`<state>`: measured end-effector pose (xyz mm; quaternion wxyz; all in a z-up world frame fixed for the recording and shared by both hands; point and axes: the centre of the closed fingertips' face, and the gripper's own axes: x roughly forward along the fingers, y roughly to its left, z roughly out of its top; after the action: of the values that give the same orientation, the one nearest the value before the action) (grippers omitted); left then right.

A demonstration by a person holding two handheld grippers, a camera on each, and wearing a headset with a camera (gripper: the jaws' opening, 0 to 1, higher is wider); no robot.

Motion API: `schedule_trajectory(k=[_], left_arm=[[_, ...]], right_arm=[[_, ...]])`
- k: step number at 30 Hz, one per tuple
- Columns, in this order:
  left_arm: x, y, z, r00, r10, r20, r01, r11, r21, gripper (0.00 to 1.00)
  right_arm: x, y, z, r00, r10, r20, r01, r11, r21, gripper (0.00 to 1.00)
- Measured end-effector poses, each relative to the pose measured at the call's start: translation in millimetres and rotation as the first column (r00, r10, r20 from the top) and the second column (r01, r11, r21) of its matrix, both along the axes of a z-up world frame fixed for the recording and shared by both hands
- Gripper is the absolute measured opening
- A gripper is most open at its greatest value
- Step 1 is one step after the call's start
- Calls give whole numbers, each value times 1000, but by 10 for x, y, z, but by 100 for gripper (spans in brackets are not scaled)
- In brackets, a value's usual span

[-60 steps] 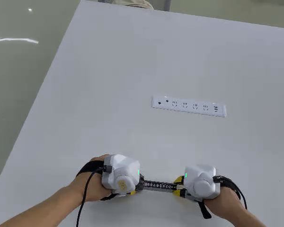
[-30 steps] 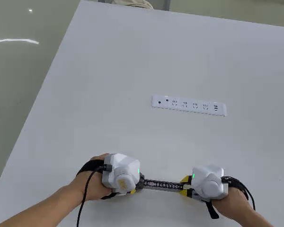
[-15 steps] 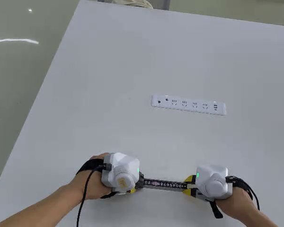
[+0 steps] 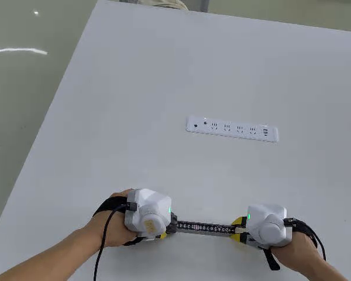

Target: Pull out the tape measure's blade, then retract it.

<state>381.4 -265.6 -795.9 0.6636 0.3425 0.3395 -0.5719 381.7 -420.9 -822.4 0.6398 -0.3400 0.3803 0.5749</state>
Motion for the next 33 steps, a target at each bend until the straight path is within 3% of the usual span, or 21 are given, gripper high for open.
schedule_trajectory(k=[33], left_arm=[[4,0,6,1000,5,-4,-5,1000,1,36]], right_arm=[[17,-220,-2,1000,-15,0,15,1000,-10,11]])
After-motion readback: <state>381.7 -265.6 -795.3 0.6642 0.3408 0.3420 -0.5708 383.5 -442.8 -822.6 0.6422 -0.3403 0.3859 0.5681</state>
